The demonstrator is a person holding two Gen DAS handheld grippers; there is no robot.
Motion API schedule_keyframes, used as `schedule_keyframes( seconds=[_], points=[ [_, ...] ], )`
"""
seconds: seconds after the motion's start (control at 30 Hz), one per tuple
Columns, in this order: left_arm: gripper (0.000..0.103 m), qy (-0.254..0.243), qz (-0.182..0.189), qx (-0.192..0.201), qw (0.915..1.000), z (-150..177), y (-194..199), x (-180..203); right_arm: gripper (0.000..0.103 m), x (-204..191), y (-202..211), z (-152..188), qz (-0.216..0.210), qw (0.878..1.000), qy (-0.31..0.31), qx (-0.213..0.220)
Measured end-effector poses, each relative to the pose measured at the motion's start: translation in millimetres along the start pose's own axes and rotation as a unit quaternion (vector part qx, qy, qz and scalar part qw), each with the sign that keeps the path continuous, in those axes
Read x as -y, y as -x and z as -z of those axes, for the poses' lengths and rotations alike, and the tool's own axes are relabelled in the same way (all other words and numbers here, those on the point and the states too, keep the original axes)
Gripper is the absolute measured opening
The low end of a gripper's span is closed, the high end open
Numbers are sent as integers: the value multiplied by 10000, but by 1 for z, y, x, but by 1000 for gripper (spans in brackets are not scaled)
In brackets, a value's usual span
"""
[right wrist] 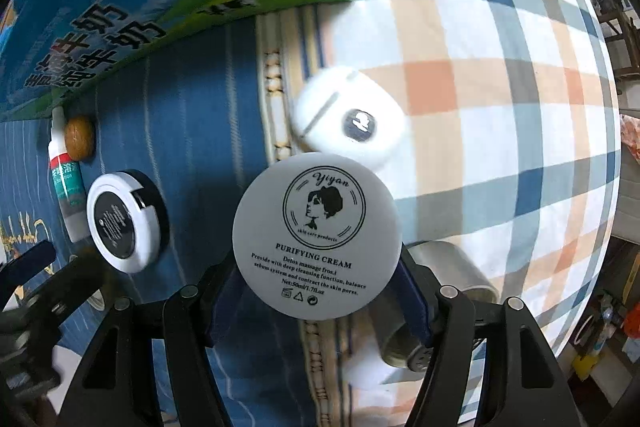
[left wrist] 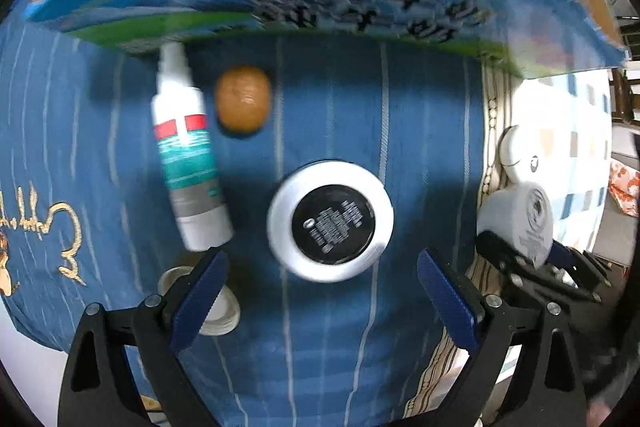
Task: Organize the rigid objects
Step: 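Grasp the black-lidded white jar with the left tool while the right tool grasps the white Yiyan cream jar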
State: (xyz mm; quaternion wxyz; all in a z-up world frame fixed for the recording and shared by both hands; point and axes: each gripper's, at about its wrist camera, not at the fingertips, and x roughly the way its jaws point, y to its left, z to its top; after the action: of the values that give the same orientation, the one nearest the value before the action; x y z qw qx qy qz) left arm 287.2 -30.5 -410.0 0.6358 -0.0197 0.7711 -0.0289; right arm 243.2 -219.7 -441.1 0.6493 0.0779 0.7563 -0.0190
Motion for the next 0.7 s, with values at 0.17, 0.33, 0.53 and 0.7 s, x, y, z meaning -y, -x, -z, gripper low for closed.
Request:
schedule_keyframes(
  seconds=[0.17, 0.33, 0.53, 0.7],
  points=[
    [86, -9, -422, -255, 9988, -14, -29, 11, 70, 8, -7, 0, -92, 9998, 128, -133],
    [73, -116, -604, -155, 9980, -12, -39, 22, 70, 8, -22, 6, -48, 9994, 288, -190],
    [74, -23, -477, -219, 9986, 21, -37, 11, 70, -1, -27, -11, -170, 9983, 470, -302],
    [80, 351, -249, -310, 9986, 12, -41, 4, 72, -8, -35, -12, -80, 9986, 436, -276]
  ],
)
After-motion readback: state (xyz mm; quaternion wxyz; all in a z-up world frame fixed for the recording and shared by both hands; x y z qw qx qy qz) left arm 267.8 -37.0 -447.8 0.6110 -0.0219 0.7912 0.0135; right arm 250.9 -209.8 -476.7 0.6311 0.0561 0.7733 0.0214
